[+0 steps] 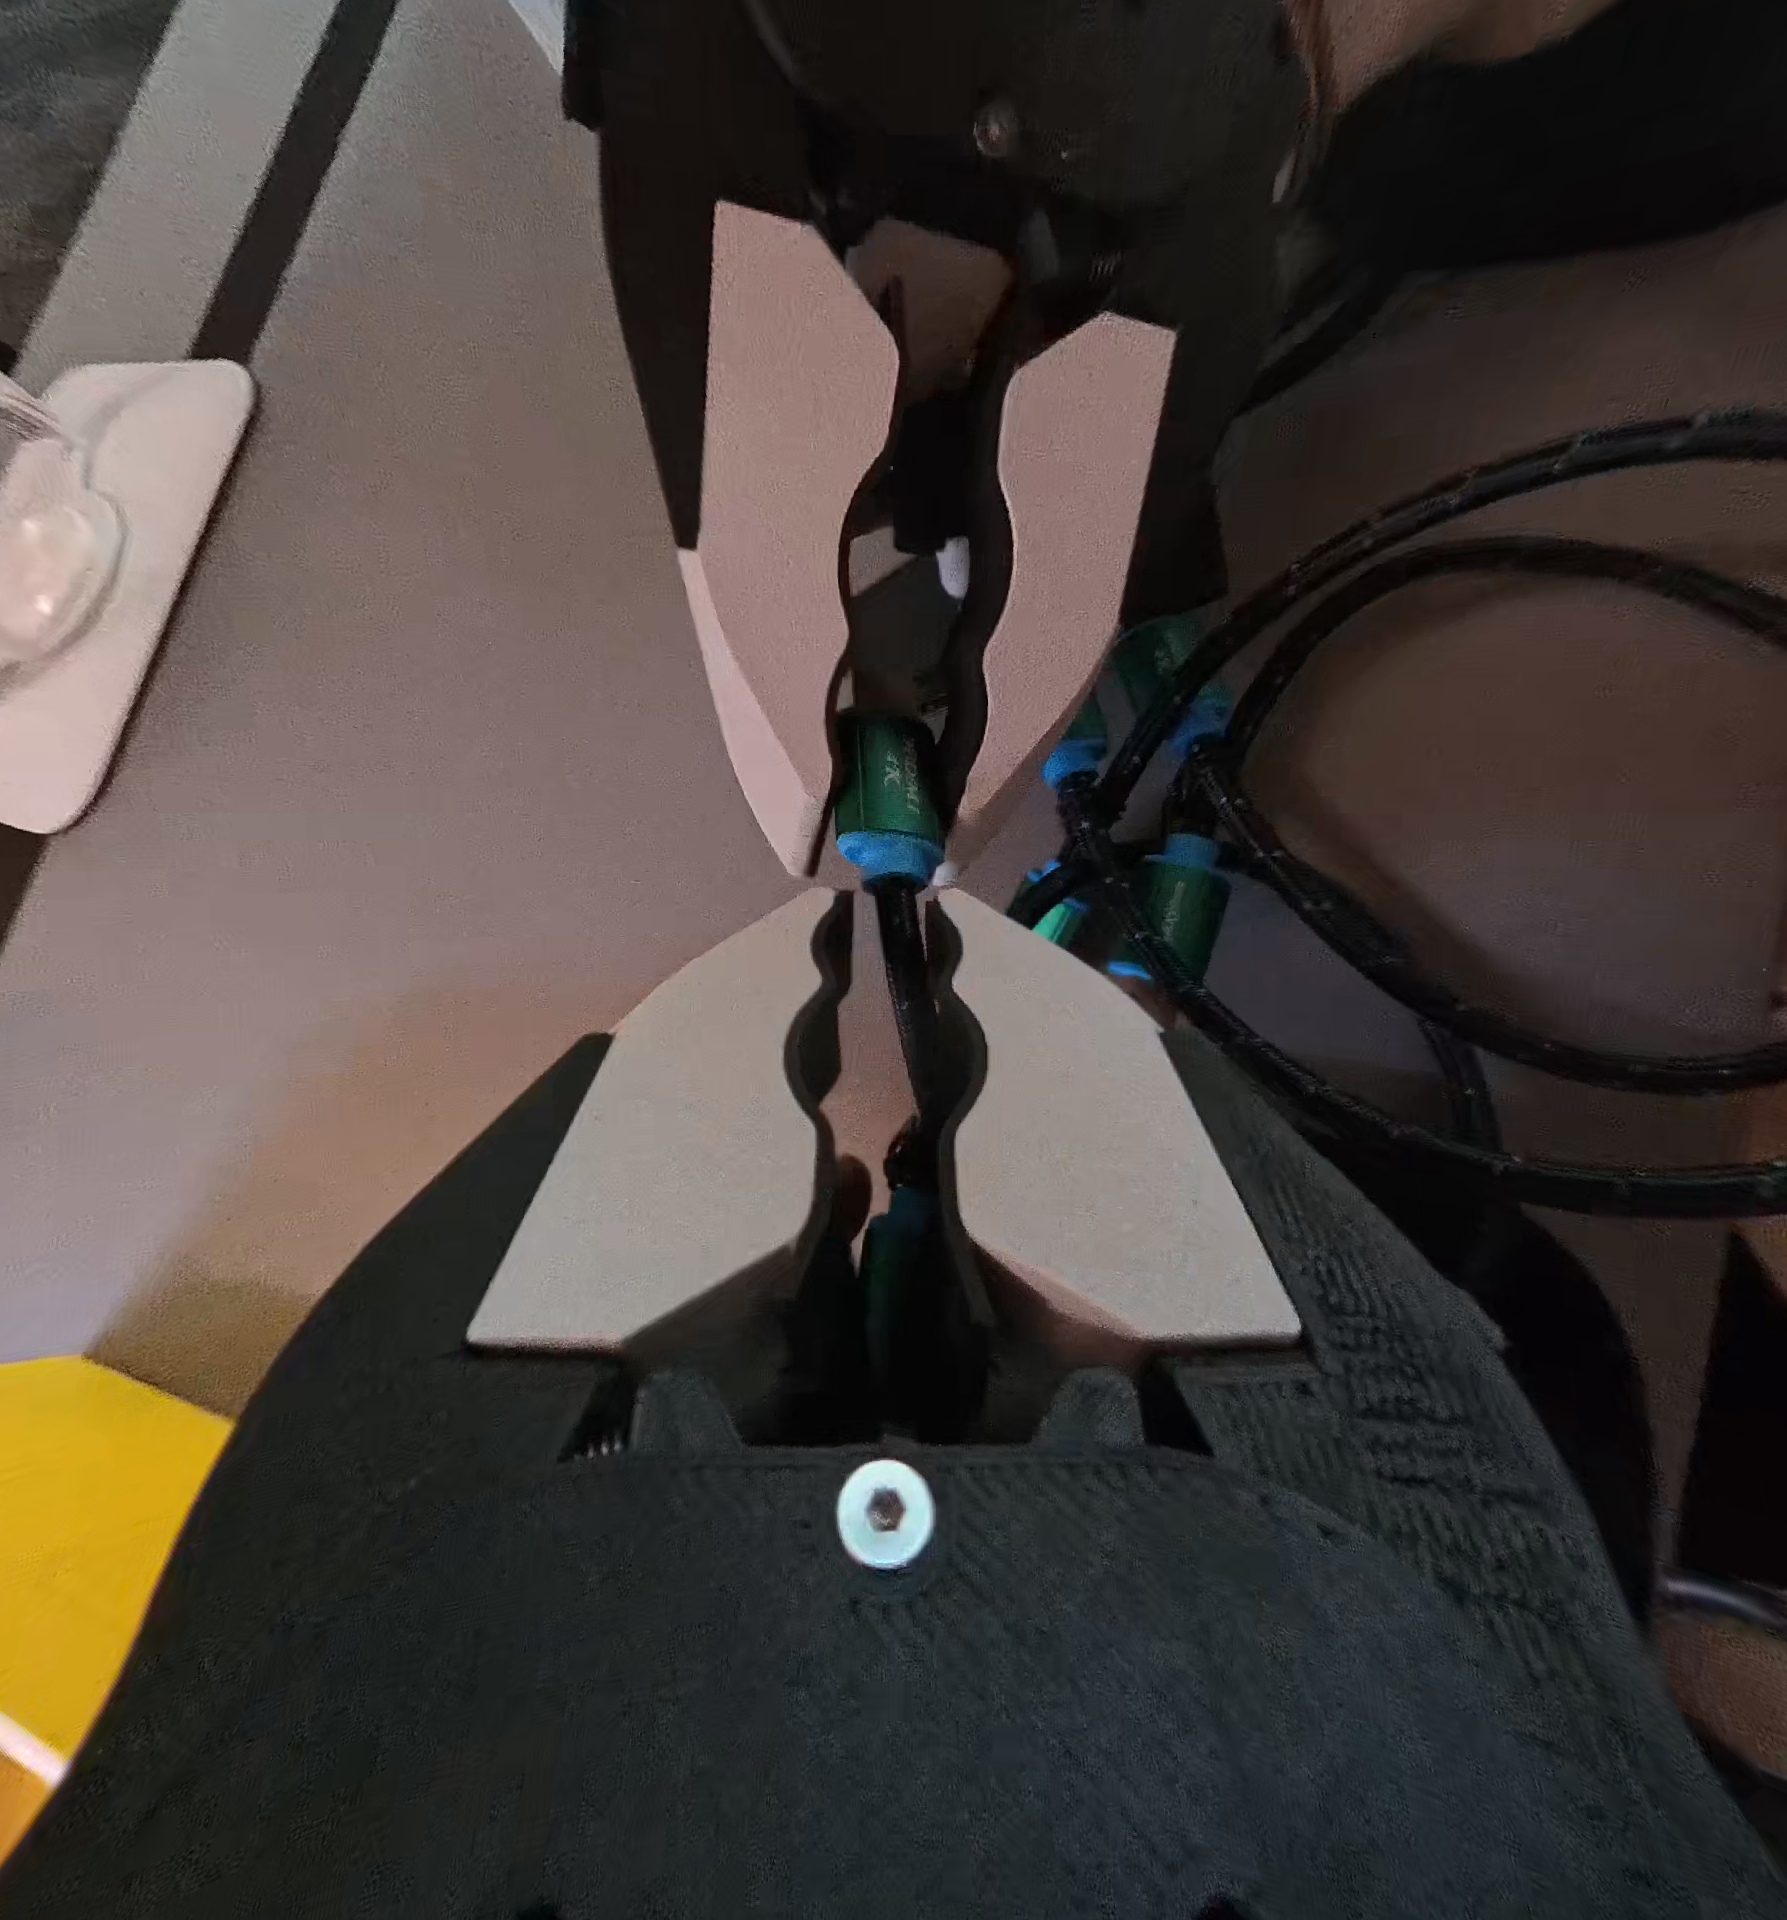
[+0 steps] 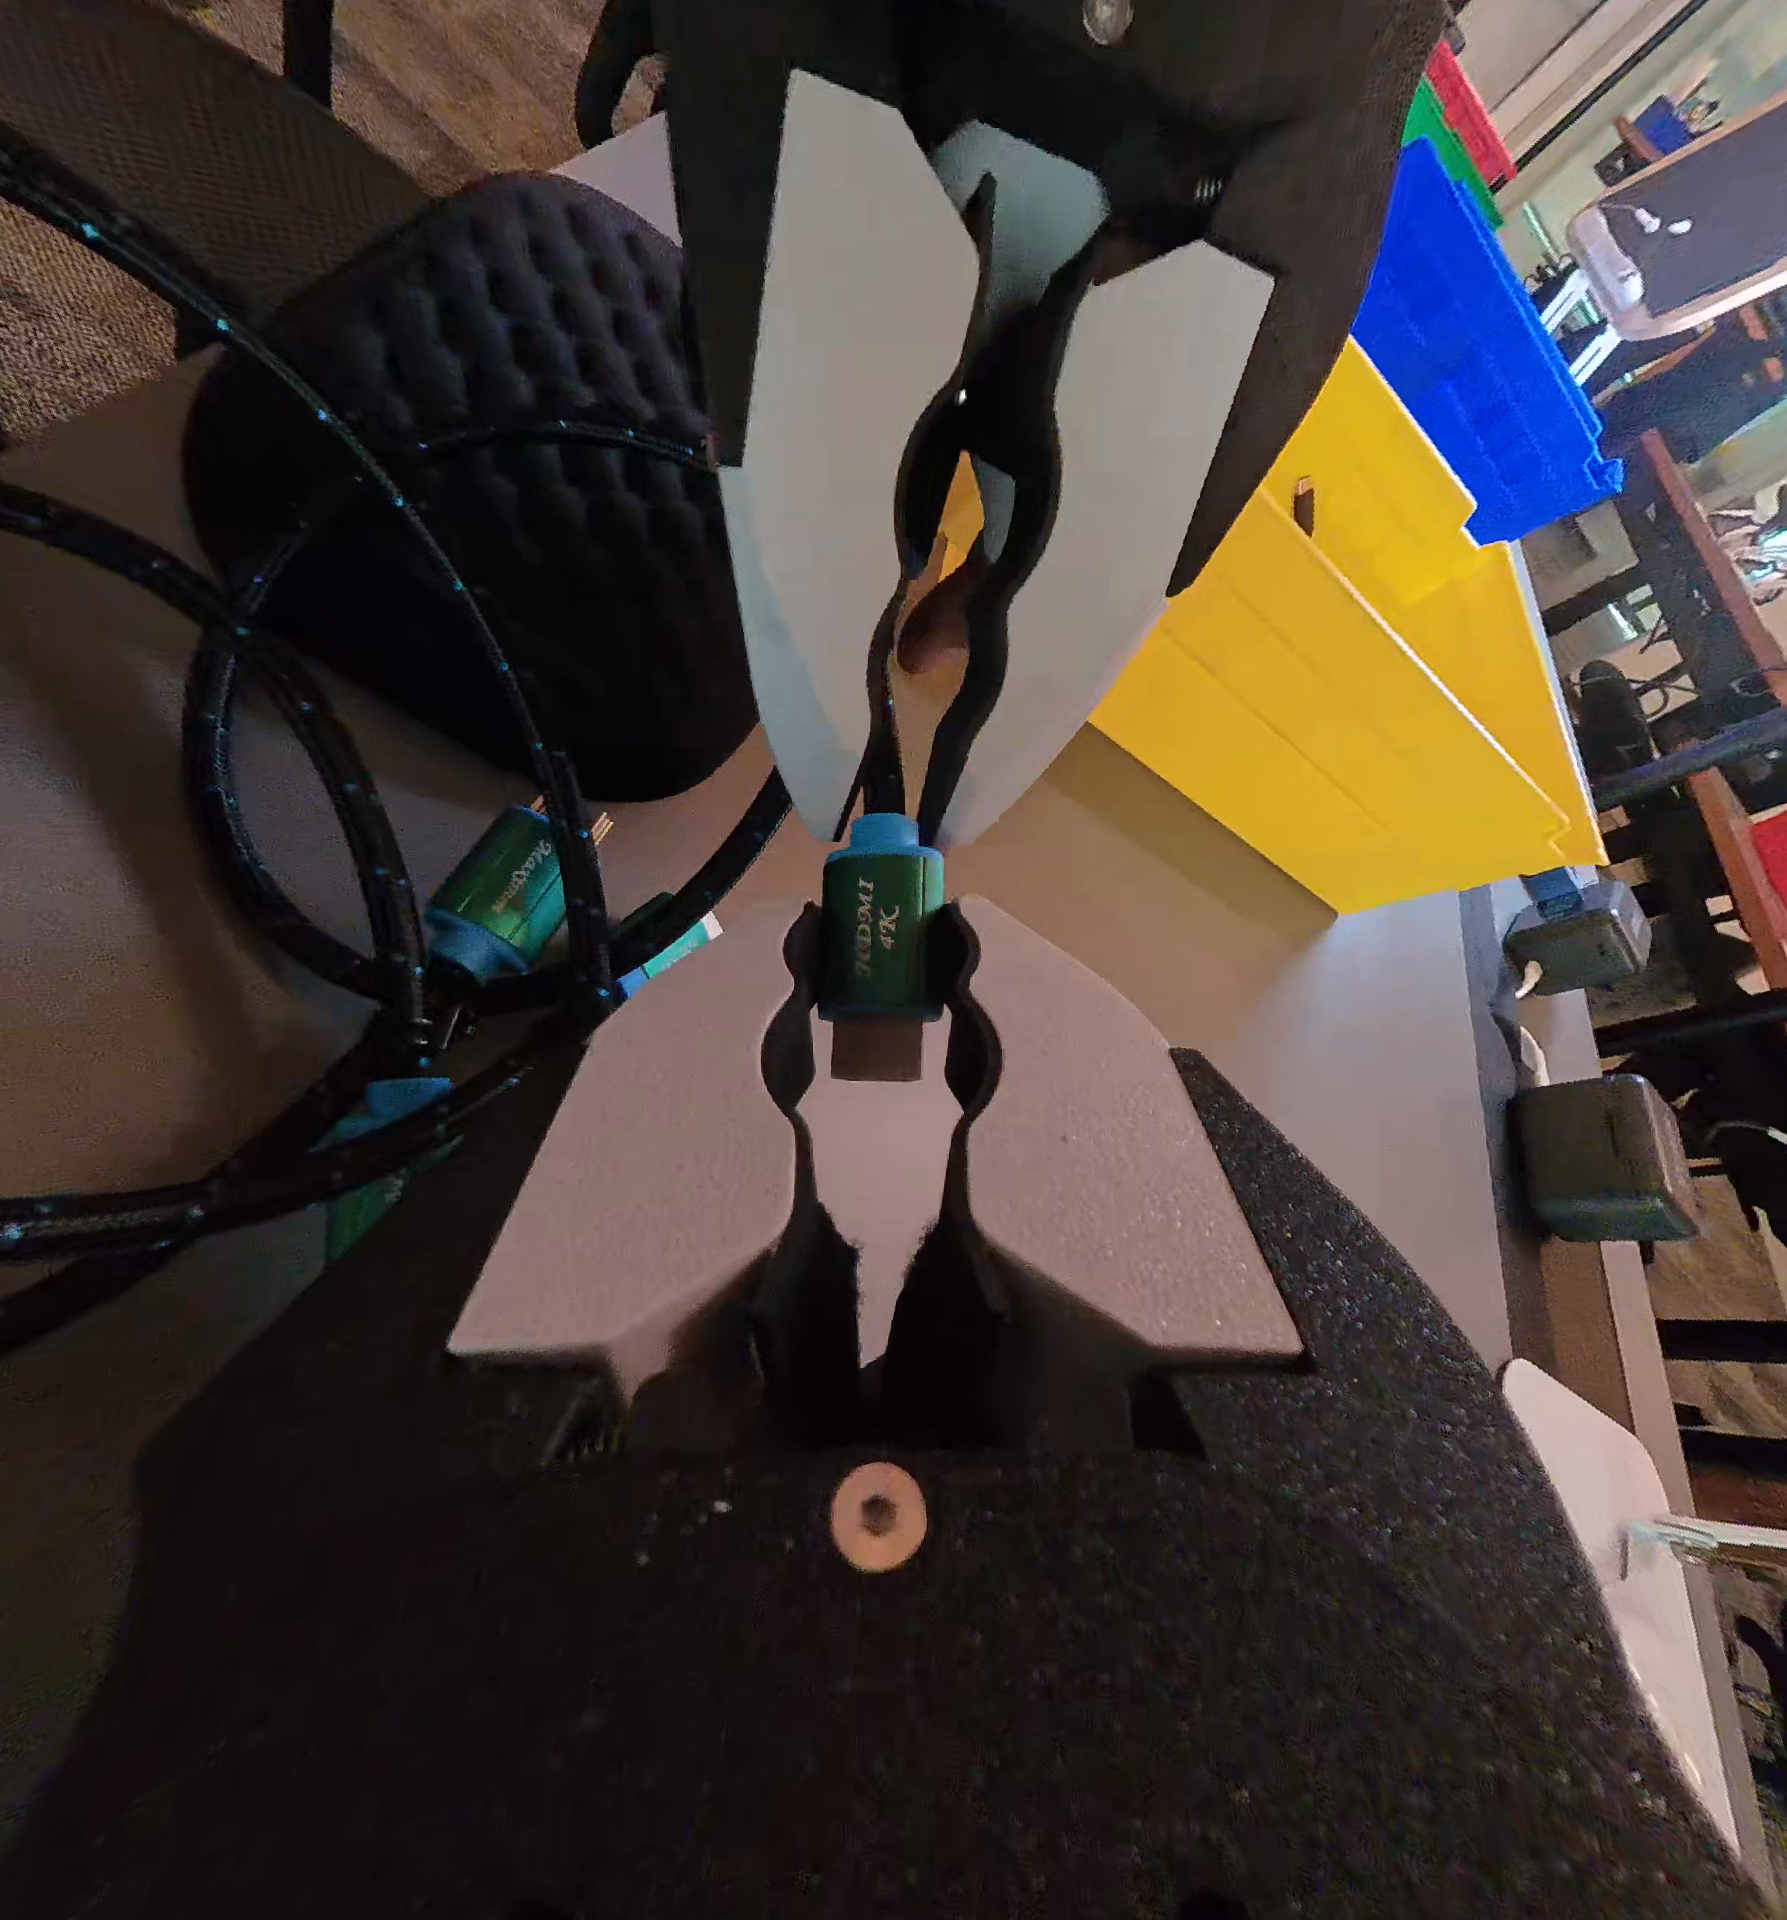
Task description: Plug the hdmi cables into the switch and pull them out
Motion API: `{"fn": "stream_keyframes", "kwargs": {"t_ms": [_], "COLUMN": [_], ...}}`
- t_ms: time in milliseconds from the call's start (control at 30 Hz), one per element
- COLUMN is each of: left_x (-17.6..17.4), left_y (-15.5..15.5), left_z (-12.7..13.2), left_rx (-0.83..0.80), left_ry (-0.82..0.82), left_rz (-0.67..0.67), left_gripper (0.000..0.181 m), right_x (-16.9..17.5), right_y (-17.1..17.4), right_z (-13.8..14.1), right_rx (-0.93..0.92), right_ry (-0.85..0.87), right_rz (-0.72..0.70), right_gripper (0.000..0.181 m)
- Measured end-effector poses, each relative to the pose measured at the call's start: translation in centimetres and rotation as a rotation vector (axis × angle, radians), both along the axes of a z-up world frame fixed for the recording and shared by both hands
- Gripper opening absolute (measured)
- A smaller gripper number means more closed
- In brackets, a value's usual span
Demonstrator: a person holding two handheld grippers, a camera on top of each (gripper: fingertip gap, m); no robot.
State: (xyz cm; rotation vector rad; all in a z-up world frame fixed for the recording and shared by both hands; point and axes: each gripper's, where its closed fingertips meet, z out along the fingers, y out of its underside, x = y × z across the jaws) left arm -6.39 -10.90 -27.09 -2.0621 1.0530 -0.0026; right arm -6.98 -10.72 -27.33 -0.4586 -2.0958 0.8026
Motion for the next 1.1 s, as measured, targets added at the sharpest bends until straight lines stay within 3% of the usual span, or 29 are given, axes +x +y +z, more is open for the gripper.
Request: {"fn": "stream_keyframes", "kwargs": {"t_ms": [167,433,567,600,667,733,867,1100], "left_x": [-0.4,-0.6,-0.9,-1.0,-1.3,-1.4,-1.4,-1.1], "left_y": [0.5,0.2,0.6,0.7,0.8,0.7,0.8,0.4], "left_z": [-0.4,-0.6,-0.6,-0.7,-1.1,-1.2,-1.4,-1.7], "left_rx": [0.157,0.155,0.197,0.2,0.193,0.19,0.184,0.141], "left_ry": [0.26,0.27,0.379,0.4,0.409,0.384,0.364,0.338], "left_rz": [-0.015,0.009,-0.005,-0.008,-0.003,0.0,-0.007,-0.01], "left_gripper": [0.01,0.008,0.007,0.007,0.007,0.007,0.007,0.007], "right_x": [-0.2,-0.3,-0.2,0.0,0.9,3.7,8.8,7.3], "right_y": [0.3,0.2,0.2,0.5,2.5,3.5,4.4,4.3], "right_z": [-0.4,-0.8,-0.7,-0.4,0.7,1.4,-1.4,-6.5], "right_rx": [-0.021,-0.048,-0.115,-0.122,-0.11,-0.15,-0.098,0.058], "right_ry": [-0.025,-0.044,-0.075,-0.09,-0.133,-0.28,-0.624,-0.705], "right_rz": [-0.013,-0.014,-0.015,-0.017,-0.079,-0.084,-0.127,-0.048], "right_gripper": [0.022,0.022,0.022,0.027,0.061,0.079,0.119,0.12]}}
